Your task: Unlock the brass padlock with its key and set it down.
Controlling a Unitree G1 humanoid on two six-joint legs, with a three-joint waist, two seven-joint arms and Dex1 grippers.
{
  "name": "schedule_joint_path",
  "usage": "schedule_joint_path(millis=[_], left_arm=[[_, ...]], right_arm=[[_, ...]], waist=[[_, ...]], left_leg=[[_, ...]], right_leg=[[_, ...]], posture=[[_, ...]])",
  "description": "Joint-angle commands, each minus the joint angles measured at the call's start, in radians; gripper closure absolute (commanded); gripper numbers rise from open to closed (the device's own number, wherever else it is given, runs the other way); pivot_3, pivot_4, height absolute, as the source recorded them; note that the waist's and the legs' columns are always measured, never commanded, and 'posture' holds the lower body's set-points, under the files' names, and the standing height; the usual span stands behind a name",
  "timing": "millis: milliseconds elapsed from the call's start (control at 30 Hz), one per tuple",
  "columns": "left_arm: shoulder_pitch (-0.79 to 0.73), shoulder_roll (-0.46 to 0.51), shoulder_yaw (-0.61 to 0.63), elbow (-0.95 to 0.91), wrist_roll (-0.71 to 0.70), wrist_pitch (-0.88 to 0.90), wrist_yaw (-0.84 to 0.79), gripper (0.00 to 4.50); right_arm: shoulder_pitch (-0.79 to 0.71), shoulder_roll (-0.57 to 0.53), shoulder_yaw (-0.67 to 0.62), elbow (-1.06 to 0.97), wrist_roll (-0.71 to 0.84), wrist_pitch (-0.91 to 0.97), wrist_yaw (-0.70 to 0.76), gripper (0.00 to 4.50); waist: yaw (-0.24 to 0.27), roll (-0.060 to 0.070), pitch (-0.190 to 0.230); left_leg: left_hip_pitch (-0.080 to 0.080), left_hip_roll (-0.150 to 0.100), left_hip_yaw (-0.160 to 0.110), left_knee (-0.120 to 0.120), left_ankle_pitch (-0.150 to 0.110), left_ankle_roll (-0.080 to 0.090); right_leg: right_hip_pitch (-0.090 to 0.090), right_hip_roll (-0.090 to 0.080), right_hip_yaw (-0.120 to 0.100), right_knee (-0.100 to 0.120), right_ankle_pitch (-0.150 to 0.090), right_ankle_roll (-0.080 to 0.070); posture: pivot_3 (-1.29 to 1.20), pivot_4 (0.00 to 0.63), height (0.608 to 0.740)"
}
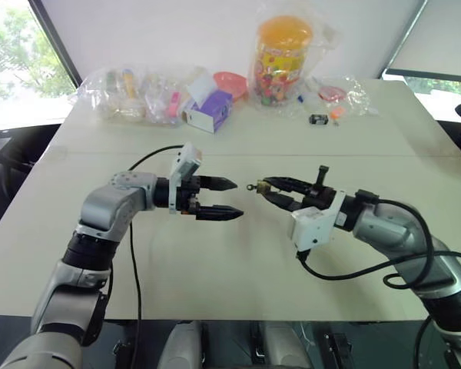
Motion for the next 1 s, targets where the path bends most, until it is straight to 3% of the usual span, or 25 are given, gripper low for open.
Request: schedule_joint_path(millis=[33, 67, 300, 933, 1000], left_arm=[[-0.044, -0.001, 0.008, 0.008, -0.001, -0.030, -0.029, 0.00], [-0.048, -0.002, 0.011, 0.013, -0.003, -0.033, -0.032, 0.00], [-0.046, -0.015, 0.014, 0.004, -0.010, -0.040, -0.038, 3.32], [-0.053, -0.054, -0.015, 0.013, 0.005, -0.057, -0.041, 3.32], [-0.051, -0.058, -0.019, 0.014, 0.010, -0.066, -0.040, 3.88]], right_arm=[[-0.018, -0.015, -0.037, -0.013, 0.014, -0.048, 0.022, 3.79], [-0.019, -0.017, -0.037, -0.010, 0.012, -0.058, 0.027, 3.79], [-0.033, -0.012, -0.036, 0.000, 0.012, -0.078, 0.053, 3.79], [-0.056, 0.000, -0.042, -0.006, 0.019, -0.061, 0.083, 3.79], [-0.060, 0.000, -0.042, -0.005, 0.021, -0.058, 0.085, 3.79]], waist=[[0.001, 0.000, 0.000], [0.001, 0.000, 0.000], [-0.001, 0.000, 0.000], [0.000, 0.000, 0.000], [0.000, 0.000, 0.000]], left_leg=[[0.000, 0.000, 0.000, 0.000, 0.000, 0.000], [0.000, 0.000, 0.000, 0.000, 0.000, 0.000], [0.000, 0.000, 0.000, 0.000, 0.000, 0.000], [0.000, 0.000, 0.000, 0.000, 0.000, 0.000], [0.000, 0.000, 0.000, 0.000, 0.000, 0.000]], right_leg=[[0.000, 0.000, 0.000, 0.000, 0.000, 0.000], [0.000, 0.000, 0.000, 0.000, 0.000, 0.000], [0.000, 0.000, 0.000, 0.000, 0.000, 0.000], [0.000, 0.000, 0.000, 0.000, 0.000, 0.000], [0.000, 0.000, 0.000, 0.000, 0.000, 0.000]], posture=[[0.00, 0.150, 0.740], [0.00, 0.150, 0.740], [0.00, 0.150, 0.740], [0.00, 0.150, 0.740], [0.00, 0.150, 0.740]])
